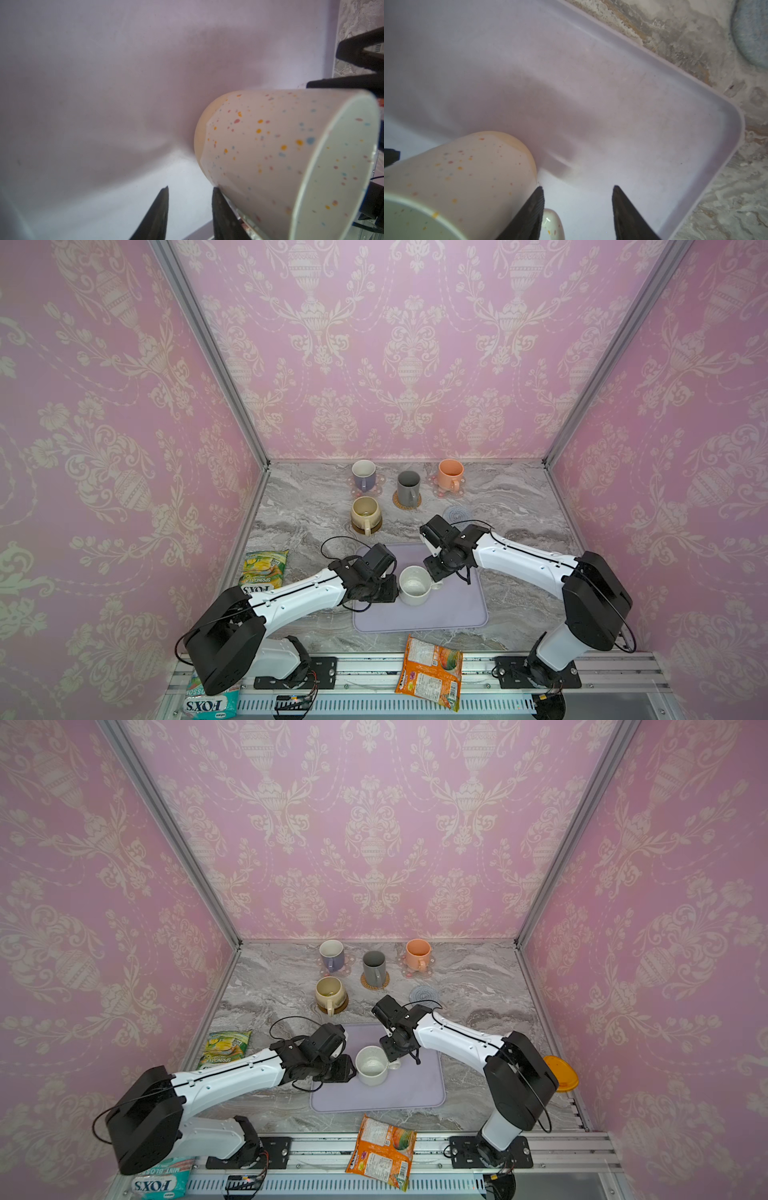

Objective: Place cups on coasters
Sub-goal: Rotate the cup on the tray.

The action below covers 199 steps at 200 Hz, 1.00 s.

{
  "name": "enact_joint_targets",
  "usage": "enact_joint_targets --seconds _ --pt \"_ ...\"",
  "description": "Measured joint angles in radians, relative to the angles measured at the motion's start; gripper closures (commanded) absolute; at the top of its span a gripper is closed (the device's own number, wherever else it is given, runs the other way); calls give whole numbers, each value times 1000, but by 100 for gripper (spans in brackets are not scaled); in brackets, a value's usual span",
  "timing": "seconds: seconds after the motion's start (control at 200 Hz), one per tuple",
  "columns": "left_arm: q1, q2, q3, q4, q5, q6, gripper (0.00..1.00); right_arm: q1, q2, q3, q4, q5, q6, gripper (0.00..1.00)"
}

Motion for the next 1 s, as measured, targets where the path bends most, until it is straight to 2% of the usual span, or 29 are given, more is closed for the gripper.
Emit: enact_joint_targets --seconds 0.63,0.826,0.996 --pt "27 200 187 72 -29 60 62 -1 -44 -42 -63 58 -3 45" --pt "30 198 214 63 -51 89 61 0 -84 -68 -63 58 -2 45" --pt "44 127 210 -4 -101 112 61 0 -99 -77 -63 59 -2 45"
